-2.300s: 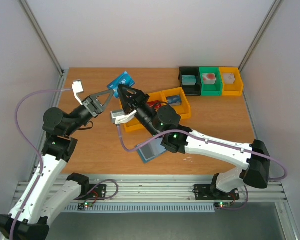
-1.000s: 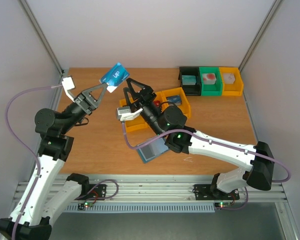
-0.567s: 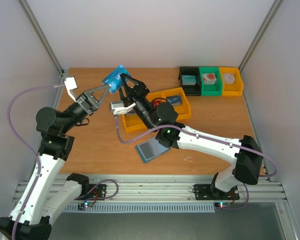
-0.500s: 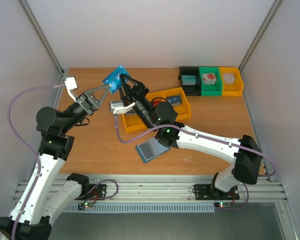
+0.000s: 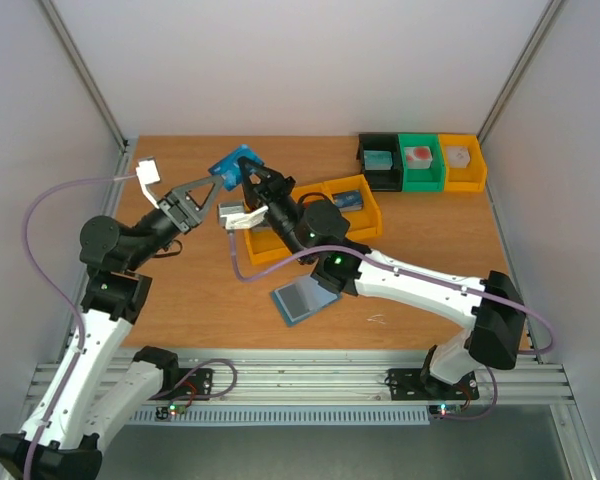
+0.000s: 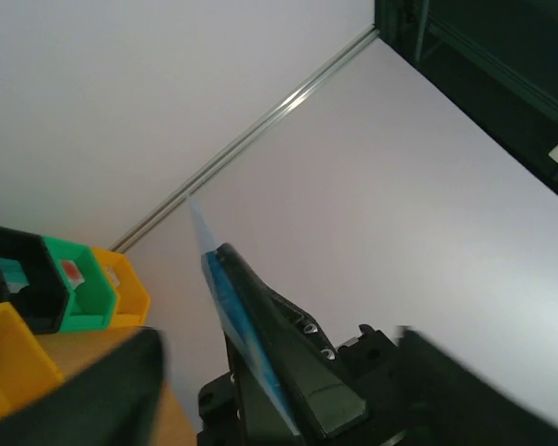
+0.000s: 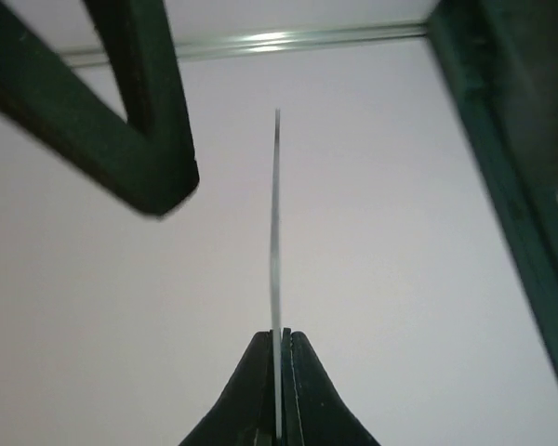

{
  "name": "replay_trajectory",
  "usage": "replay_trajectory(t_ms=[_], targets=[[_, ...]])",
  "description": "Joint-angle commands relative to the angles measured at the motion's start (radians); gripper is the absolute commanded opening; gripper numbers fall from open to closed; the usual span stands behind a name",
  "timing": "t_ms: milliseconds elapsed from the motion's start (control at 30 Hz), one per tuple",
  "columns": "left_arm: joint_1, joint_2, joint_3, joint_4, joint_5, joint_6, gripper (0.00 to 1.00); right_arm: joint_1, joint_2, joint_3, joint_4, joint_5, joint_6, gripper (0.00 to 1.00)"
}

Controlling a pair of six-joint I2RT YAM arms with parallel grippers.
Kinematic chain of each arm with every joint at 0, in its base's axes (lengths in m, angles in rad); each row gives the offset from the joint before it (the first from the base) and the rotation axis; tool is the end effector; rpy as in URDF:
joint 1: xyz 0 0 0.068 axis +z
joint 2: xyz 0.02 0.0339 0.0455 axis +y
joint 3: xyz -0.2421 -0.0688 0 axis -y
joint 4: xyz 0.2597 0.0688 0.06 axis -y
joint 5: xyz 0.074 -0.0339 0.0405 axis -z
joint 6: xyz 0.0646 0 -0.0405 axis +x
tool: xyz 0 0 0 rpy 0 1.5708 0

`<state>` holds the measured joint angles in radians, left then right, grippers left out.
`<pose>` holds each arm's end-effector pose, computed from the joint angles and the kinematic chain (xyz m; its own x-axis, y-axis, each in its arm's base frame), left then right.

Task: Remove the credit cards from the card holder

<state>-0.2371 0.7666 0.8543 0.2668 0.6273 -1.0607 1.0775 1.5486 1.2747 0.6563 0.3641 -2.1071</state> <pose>0.2025 -0.0879 0.4078 -0.4682 -0.6138 -0.6357 0.6486 0.2500 -0.7190 0.2123 0.3463 0.3932 0.4827 -0.7984 0.3598 0.4925 -0.0923 -0.8654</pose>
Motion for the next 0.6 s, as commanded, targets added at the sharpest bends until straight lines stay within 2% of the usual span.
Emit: replay_trajectory(t_ms=[0, 67, 100, 133, 200, 300, 400, 567], targets=[[0.006, -0.036, -0.045, -0.054, -0.064, 0.072, 0.99, -0.044, -0.112, 0.064, -0.496, 0.14, -0.156, 0.01], [0.015, -0.057, -0.075, -0.118, -0.119, 0.129, 0.99, -0.103, -0.157, 0.158, -0.967, 0.1, 0.155, 0.01], [0.019, -0.065, -0.088, -0.183, -0.166, 0.154, 0.99, -0.166, -0.165, 0.23, -1.24, -0.027, 0.312, 0.01], [0.024, -0.075, -0.107, -0.229, -0.211, 0.191, 0.99, -0.219, -0.165, 0.295, -1.439, -0.133, 0.463, 0.01], [0.033, -0.084, -0.144, -0.316, -0.279, 0.23, 0.99, -0.331, -0.145, 0.354, -1.674, -0.285, 0.569, 0.01], [0.053, -0.089, -0.214, -0.384, -0.352, 0.285, 0.99, -0.467, -0.081, 0.377, -1.89, -0.351, 0.585, 0.01], [0.075, -0.089, -0.289, -0.414, -0.405, 0.327, 0.99, -0.589, -0.008, 0.372, -1.909, -0.387, 0.568, 0.01], [0.127, -0.098, -0.399, -0.426, -0.456, 0.403, 0.99, -0.724, 0.128, 0.362, -1.695, -0.339, 0.526, 0.01]])
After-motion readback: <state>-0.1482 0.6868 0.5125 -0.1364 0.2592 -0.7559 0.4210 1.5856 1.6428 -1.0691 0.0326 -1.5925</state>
